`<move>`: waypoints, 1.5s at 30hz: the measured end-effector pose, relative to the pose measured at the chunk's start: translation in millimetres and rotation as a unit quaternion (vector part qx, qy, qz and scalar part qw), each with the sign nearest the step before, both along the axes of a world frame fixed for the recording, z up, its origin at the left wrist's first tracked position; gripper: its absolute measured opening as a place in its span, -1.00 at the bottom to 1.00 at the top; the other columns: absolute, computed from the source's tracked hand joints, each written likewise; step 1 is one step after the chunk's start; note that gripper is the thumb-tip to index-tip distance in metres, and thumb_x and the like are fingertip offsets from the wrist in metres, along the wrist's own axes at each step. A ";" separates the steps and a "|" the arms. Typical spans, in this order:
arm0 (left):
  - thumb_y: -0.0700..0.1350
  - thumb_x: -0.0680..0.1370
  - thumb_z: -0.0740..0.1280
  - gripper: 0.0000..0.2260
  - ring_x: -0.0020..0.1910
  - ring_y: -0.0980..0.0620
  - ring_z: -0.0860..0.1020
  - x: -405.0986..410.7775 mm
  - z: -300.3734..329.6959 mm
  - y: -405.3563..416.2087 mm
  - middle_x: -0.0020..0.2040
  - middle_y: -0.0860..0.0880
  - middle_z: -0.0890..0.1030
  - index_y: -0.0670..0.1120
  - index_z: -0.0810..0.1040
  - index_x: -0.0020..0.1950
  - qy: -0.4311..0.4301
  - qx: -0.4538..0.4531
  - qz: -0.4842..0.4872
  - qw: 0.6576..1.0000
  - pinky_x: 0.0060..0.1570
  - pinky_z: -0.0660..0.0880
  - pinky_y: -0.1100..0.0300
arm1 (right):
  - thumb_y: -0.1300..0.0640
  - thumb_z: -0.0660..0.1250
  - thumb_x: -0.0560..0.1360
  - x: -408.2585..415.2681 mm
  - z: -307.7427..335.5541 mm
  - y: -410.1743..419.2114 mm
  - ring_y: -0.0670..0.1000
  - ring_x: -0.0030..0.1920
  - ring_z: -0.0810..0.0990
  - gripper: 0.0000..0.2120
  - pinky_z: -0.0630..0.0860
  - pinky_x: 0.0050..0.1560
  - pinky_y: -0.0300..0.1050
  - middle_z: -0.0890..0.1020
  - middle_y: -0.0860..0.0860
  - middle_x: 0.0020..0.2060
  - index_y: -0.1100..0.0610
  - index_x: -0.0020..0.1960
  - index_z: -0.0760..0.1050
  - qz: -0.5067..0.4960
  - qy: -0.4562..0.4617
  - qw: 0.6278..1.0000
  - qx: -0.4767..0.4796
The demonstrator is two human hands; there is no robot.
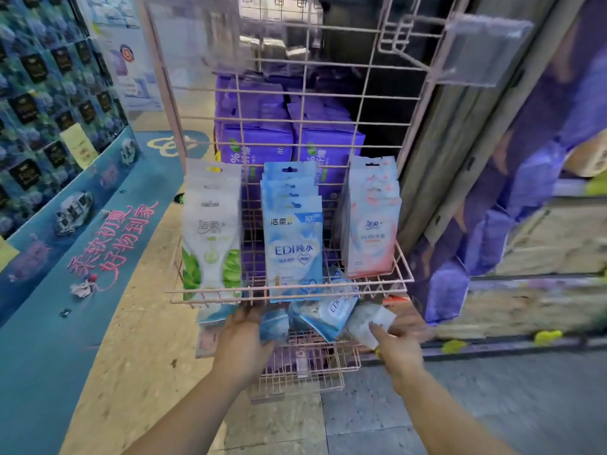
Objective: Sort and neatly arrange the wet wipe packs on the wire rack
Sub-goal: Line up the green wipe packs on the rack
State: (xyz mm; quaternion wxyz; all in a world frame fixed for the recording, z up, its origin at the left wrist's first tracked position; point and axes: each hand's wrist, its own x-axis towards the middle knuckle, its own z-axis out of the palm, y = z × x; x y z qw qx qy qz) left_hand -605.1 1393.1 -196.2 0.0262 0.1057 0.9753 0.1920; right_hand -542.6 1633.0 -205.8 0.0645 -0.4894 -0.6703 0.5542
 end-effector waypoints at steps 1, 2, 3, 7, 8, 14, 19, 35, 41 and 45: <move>0.09 0.34 0.50 -0.38 0.23 -0.19 0.48 0.2 -2.3 4.2 0.24 -0.13 0.54 0.00 0.45 0.36 0.007 -0.016 -0.008 1.000 0.16 0.46 0.04 | 0.11 0.46 0.43 -3.0 -3.1 2.4 0.11 -0.25 0.59 -0.67 0.51 -0.26 -0.12 0.67 0.23 -0.09 0.31 0.08 0.58 0.030 -0.010 1.000 0.002; 0.06 0.24 0.56 -0.39 0.11 -0.23 0.55 -0.1 -6.0 7.3 0.11 -0.15 0.62 -0.02 0.55 0.26 0.008 -0.025 -0.015 1.000 0.05 0.52 0.02 | 0.14 0.44 0.44 -5.2 -6.4 5.4 0.12 -0.21 0.60 -0.72 0.53 -0.16 -0.05 0.68 0.24 -0.10 0.33 0.05 0.59 0.051 -0.016 0.998 0.016; 0.03 0.15 0.61 -0.42 -0.02 -0.25 0.59 0.3 -9.9 9.1 -0.01 -0.15 0.66 -0.04 0.62 0.14 0.019 -0.033 -0.022 0.999 -0.06 0.56 0.02 | 0.18 0.42 0.46 -6.6 -6.7 7.0 0.13 -0.17 0.60 -0.76 0.53 -0.08 0.00 0.68 0.24 -0.12 0.34 0.03 0.60 0.064 -0.018 0.997 0.030; 0.03 0.16 0.60 -0.54 -0.06 -0.22 0.60 6.4 -14.3 20.2 -0.06 -0.10 0.66 -0.02 0.66 0.02 0.075 -0.021 -0.013 0.997 -0.03 0.56 0.00 | 0.30 0.31 0.49 8.2 5.2 5.8 0.14 -0.12 0.61 -0.90 0.51 -0.07 -0.06 0.67 0.15 -0.19 0.16 -0.14 0.58 0.071 0.080 0.994 0.027; 0.04 0.23 0.56 -0.55 0.05 -0.21 0.57 10.3 -11.3 25.2 0.03 -0.09 0.64 0.01 0.64 0.08 0.079 0.001 -0.012 0.997 0.08 0.51 -0.03 | 0.32 0.29 0.49 16.2 11.3 6.0 0.09 -0.17 0.60 -0.85 0.50 -0.13 -0.12 0.67 0.13 -0.20 0.12 -0.16 0.57 0.079 0.108 0.991 0.027; 0.15 0.31 0.49 -0.22 0.43 0.25 0.17 40.7 26.6 65.9 0.44 0.26 0.23 0.21 0.22 0.46 -0.139 0.181 -0.168 0.959 0.47 0.11 0.21 | 0.07 0.32 0.42 54.6 83.5 23.8 -0.12 -0.36 0.38 -0.85 0.35 -0.32 -0.14 0.46 -0.03 -0.42 0.14 -0.25 0.46 0.421 0.107 0.889 0.148; -0.23 0.39 0.50 -0.64 -0.12 0.46 0.56 56.8 81.5 40.6 -0.12 0.27 0.66 0.13 0.53 0.05 -0.270 0.333 -0.143 0.892 -0.10 0.46 0.49 | 0.18 0.40 0.48 41.5 141.5 -9.9 -0.16 -0.35 0.51 -0.90 0.54 -0.29 -0.07 0.58 -0.07 -0.37 0.03 -0.16 0.53 0.467 0.192 0.854 0.124; 0.30 0.28 0.39 -0.52 0.11 -0.05 0.51 -35.1 138.0 -82.5 0.05 0.02 0.57 0.08 0.54 0.10 0.048 0.097 0.071 0.992 0.07 0.48 0.02 | -0.01 0.25 0.55 -66.6 158.6 -170.3 0.06 0.06 0.57 -0.66 0.51 -0.01 -0.06 0.61 -0.06 0.02 0.00 0.31 0.35 0.449 0.113 0.841 0.281; 0.10 0.34 0.41 -0.35 0.34 -0.11 0.41 -55.7 138.1 -95.0 0.29 -0.01 0.50 0.04 0.29 0.39 -0.032 0.167 -0.005 0.985 0.27 0.38 -0.01 | -0.05 0.24 0.51 -90.5 152.3 -183.2 0.14 0.26 0.50 -0.35 0.46 0.21 -0.01 0.50 0.07 0.33 0.07 0.51 0.08 0.432 0.026 0.881 0.193; 0.00 0.40 0.41 -0.32 0.48 -0.10 0.19 -63.1 128.2 -96.0 0.41 0.03 0.39 0.11 0.19 0.47 -0.010 0.172 -0.002 0.985 0.43 0.11 -0.17 | 0.10 0.28 0.53 -99.4 157.8 -191.6 0.07 0.22 0.52 -0.44 0.47 0.21 -0.05 0.54 -0.01 0.27 -0.04 0.47 0.17 0.408 0.077 0.899 0.139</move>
